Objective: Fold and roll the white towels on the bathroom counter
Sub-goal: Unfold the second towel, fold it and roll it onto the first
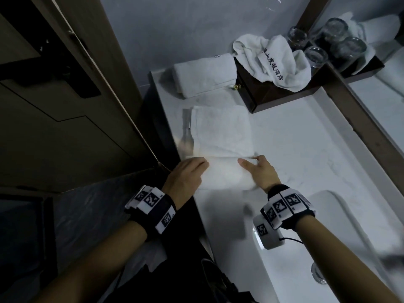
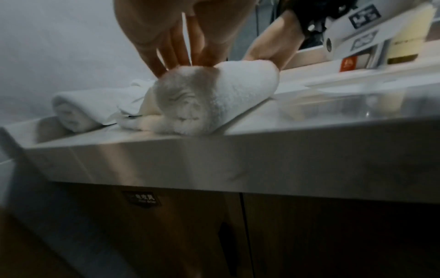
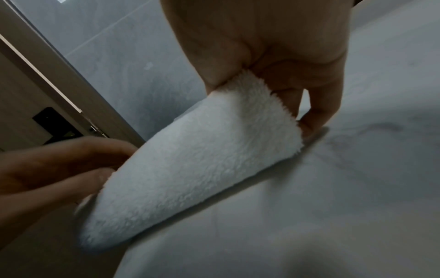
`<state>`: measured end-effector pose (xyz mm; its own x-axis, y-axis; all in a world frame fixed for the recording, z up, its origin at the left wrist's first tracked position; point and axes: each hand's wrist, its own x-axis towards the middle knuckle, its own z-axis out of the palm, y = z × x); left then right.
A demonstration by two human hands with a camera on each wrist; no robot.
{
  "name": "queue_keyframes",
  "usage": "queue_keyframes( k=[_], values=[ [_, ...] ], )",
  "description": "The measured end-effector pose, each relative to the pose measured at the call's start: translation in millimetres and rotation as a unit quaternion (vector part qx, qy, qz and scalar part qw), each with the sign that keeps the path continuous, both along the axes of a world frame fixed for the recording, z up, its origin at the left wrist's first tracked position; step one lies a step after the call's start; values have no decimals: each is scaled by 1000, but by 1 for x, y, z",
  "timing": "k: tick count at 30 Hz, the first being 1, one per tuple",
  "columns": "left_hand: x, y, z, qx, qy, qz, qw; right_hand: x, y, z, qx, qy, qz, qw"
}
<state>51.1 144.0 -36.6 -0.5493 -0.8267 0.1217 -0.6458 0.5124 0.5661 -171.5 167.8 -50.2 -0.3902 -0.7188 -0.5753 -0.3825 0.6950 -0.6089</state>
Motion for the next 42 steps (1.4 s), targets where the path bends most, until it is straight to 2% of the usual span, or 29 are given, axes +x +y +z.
queue_keyframes(
  k=[3,5,6,9,11,12,14,16,21,25,27,30,33,36,39,42],
  values=[
    [7,8,-4,-68,-131,-91,985,3,-1,1,2,25,-2,1000],
    [3,10,-1,-88,-226,-102,965,6,-4,3,6,57,13,998],
    [1,8,1,-97,-243,-100,960,8,-4,4,3,72,14,997],
    [-4,2,3,-85,-214,-104,968,12,0,6,-77,178,43,980],
    [-5,-4,6,-28,-212,-117,970,15,7,6,-202,260,93,939],
    [-5,-7,6,7,-221,-123,968,16,10,6,-250,269,127,921],
    [-4,-16,4,68,-213,-119,967,16,15,6,-271,266,230,896],
    [-5,-24,6,109,-186,-104,971,12,17,5,-228,262,306,886],
    [0,-33,8,184,-124,-53,974,0,16,8,-175,232,281,915],
    [8,-33,7,210,-76,-28,974,-7,14,18,-174,189,296,920],
    [8,-35,7,185,-107,-47,976,-9,10,25,-161,157,303,926],
    [1,-41,4,146,-198,-90,965,-10,1,31,-140,144,320,926],
    [-2,-51,5,184,-214,-88,955,-10,-6,33,-121,135,323,929],
    [-2,-57,4,263,-154,-55,951,-17,-12,32,-99,98,296,945],
    [4,-63,0,335,-66,16,940,-23,-22,31,-73,34,261,962],
    [13,-74,-6,414,40,98,904,-25,-35,26,-69,-2,213,975]
  ],
)
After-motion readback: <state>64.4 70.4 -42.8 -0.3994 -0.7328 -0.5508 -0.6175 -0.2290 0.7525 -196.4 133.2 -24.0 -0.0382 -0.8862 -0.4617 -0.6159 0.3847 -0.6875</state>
